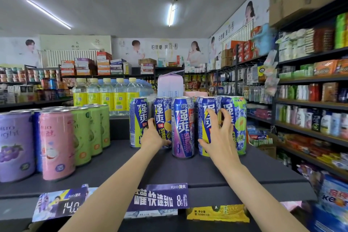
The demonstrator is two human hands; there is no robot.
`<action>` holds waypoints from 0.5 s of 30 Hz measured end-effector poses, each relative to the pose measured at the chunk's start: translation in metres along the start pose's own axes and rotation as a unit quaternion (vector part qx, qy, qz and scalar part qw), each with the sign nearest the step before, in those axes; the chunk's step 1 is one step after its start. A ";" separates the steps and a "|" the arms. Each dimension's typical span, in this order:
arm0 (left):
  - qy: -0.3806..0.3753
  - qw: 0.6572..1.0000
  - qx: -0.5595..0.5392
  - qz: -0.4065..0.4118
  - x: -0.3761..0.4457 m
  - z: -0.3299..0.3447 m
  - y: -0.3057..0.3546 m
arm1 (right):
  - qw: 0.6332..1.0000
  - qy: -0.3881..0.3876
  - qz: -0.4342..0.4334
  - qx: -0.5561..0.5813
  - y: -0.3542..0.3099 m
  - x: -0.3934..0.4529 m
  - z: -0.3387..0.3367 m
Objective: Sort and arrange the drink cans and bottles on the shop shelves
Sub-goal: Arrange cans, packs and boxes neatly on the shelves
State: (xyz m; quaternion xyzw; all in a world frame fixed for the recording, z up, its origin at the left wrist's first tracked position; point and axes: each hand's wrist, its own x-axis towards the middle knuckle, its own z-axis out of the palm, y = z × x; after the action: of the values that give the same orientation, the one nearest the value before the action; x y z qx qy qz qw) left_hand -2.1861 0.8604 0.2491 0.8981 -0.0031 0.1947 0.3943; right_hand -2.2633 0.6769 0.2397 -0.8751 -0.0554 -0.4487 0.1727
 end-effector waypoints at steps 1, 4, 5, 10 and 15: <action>0.002 1.000 0.001 0.004 0.000 0.000 0.000 | 1.000 0.001 -0.001 0.001 0.000 0.000 0.000; 0.013 1.000 0.014 0.014 -0.003 0.000 -0.001 | 1.000 0.006 0.001 0.002 0.000 0.001 0.000; 0.011 1.000 0.020 0.013 -0.006 -0.001 0.000 | 1.000 0.007 0.001 0.002 0.000 0.001 0.000; 0.018 0.999 -0.017 0.030 -0.012 -0.009 0.003 | 1.000 0.002 0.006 0.003 -0.001 0.000 0.000; -0.042 0.989 -0.123 0.070 -0.042 -0.016 0.018 | 1.000 -0.009 0.017 -0.001 -0.004 -0.003 -0.006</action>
State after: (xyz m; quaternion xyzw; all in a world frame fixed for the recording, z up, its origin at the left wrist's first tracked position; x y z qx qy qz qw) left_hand -2.2337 0.8530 0.2565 0.8478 -0.1065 0.1825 0.4865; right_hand -2.2703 0.6786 0.2416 -0.8800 -0.0418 -0.4382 0.1784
